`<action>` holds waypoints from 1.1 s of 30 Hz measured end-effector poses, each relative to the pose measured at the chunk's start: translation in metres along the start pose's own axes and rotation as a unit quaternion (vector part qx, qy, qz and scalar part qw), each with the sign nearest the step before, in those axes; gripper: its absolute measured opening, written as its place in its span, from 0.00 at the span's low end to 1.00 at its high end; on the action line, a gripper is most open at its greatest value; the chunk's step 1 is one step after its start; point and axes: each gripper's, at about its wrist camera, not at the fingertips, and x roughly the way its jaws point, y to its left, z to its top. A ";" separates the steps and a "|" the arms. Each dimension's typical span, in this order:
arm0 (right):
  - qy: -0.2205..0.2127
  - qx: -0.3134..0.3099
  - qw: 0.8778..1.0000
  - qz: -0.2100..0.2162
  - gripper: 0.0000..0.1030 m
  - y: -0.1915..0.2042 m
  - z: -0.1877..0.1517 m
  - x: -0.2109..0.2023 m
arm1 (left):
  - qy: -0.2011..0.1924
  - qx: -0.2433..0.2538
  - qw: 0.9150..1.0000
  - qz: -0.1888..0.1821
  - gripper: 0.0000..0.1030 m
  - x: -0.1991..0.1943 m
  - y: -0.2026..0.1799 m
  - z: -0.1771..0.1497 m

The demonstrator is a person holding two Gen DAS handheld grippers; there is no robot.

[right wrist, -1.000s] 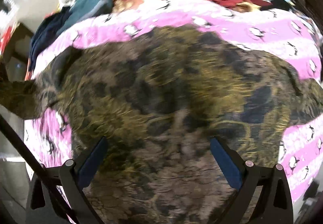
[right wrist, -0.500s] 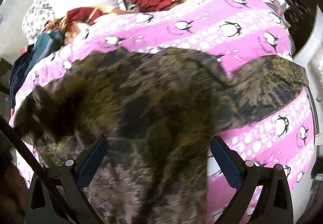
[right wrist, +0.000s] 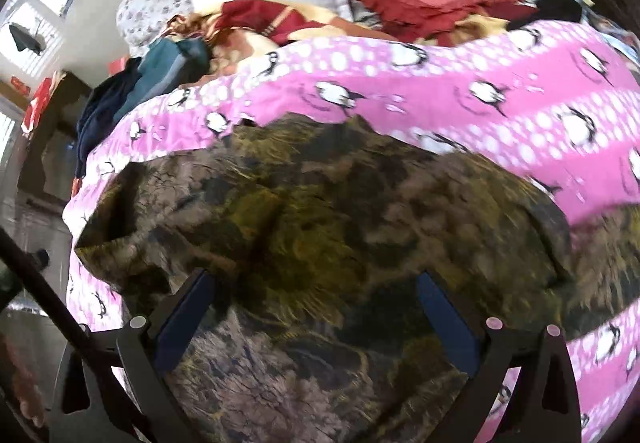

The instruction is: Fold small clothes

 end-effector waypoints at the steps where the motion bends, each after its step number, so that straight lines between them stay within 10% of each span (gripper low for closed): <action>1: -0.003 -0.003 1.000 0.009 1.00 0.004 0.002 -0.002 | 0.000 -0.003 1.000 0.006 0.64 0.002 0.005 0.000; 9: 0.024 -0.077 0.996 0.027 0.94 0.049 -0.002 0.023 | 0.027 -0.022 0.999 0.030 0.64 0.022 0.020 -0.012; 10: 0.021 -0.074 0.996 0.034 0.84 0.048 0.001 0.027 | 0.031 -0.021 0.999 0.034 0.64 0.025 0.018 -0.012; 12: 0.023 -0.046 0.995 0.081 0.09 0.040 0.016 0.035 | 0.031 -0.023 0.999 0.034 0.64 0.026 0.019 -0.010; 20: -0.103 0.039 0.993 0.032 0.08 -0.049 0.046 -0.060 | 0.022 -0.020 0.999 0.036 0.64 0.029 0.010 0.005; 31: -0.034 0.101 0.994 -0.008 0.09 -0.118 -0.007 -0.028 | 0.035 -0.005 0.998 0.051 0.64 0.064 0.001 0.021; 33: -0.054 0.109 0.992 -0.026 0.57 -0.121 -0.005 -0.040 | 0.034 -0.005 0.998 0.052 0.64 0.067 0.002 0.025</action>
